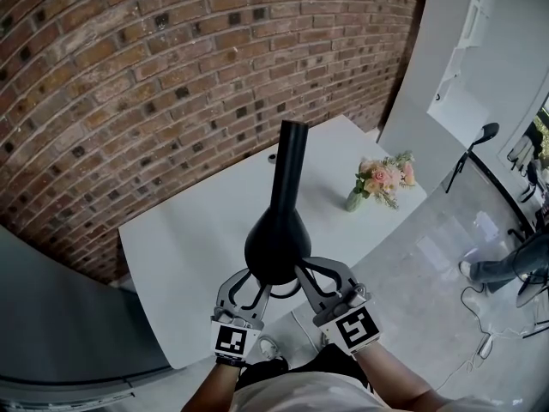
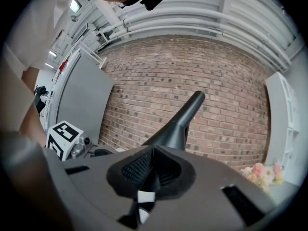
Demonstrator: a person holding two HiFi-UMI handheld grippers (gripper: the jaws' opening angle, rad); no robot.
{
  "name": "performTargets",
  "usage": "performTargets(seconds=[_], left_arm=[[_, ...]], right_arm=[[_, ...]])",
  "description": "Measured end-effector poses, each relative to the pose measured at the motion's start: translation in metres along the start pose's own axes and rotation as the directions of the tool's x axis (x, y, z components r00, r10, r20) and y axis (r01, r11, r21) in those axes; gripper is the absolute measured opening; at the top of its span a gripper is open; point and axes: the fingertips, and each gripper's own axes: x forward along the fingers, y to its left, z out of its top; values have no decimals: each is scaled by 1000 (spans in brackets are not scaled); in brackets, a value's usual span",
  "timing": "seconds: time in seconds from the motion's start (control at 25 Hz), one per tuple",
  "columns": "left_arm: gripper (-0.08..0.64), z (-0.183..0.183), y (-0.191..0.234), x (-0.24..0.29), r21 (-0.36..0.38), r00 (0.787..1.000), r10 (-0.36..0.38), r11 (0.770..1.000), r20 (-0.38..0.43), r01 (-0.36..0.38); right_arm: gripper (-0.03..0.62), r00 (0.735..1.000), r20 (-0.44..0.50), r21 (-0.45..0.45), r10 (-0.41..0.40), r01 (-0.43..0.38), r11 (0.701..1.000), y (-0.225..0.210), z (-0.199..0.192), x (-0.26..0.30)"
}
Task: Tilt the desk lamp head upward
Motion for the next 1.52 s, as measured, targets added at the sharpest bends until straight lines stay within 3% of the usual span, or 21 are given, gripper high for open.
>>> performTargets(seconds=[0.6,1.0,1.52], left_arm=[[150,28,-3,-20,-47,998,39,998,52,-36],[135,45,-11,-38,-22,997,48,999,58,-46],[118,68,-18,-51,-28,994,56,998,90,-54]], right_arm=[[18,998,42,-11,42,-41,999,3,8,7],[18,995,87,35,49,-52,998,6,23,-2],[17,991,131,23,40,-43,999,9,40,-12]])
